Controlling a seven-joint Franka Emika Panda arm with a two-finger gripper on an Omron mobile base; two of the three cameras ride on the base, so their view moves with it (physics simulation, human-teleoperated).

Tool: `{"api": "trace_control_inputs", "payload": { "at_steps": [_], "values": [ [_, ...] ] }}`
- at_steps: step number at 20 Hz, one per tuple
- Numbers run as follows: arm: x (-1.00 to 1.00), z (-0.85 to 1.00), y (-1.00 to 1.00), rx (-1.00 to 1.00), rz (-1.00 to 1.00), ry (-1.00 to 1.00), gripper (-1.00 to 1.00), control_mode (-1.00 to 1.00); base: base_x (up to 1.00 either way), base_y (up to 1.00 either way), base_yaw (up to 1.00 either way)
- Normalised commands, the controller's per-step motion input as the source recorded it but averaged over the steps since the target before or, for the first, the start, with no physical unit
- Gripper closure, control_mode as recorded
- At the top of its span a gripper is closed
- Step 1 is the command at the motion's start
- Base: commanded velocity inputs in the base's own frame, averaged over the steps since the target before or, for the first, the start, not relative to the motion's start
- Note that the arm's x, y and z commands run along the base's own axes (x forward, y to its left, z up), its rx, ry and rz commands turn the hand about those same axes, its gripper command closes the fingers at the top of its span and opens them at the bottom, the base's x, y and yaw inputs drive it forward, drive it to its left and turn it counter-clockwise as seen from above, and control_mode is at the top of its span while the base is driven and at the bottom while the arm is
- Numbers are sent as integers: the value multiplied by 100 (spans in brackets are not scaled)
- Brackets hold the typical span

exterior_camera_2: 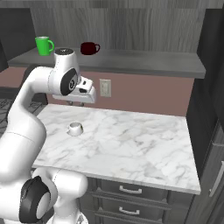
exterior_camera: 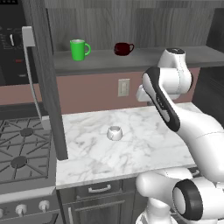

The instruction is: Pick the mug on the counter and place it in the cabinet with the handle facing the right, like the mugs already inside.

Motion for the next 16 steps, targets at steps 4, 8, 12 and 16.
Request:
{"api": "trace_control_inputs", "payload": {
  "at_steps": [4,8,12,16],
  "values": [
    [-2,0,0,0,0,0,-100,-100,0,0,0],
    [-12,-1,6,0,0,-2,-100,-100,0,0,0],
    [-9,-10,18,0,-1,-3,-100,-100,0,0,0],
    [-8,-14,30,0,-3,-3,-100,-100,0,0,0]
  ]
}}
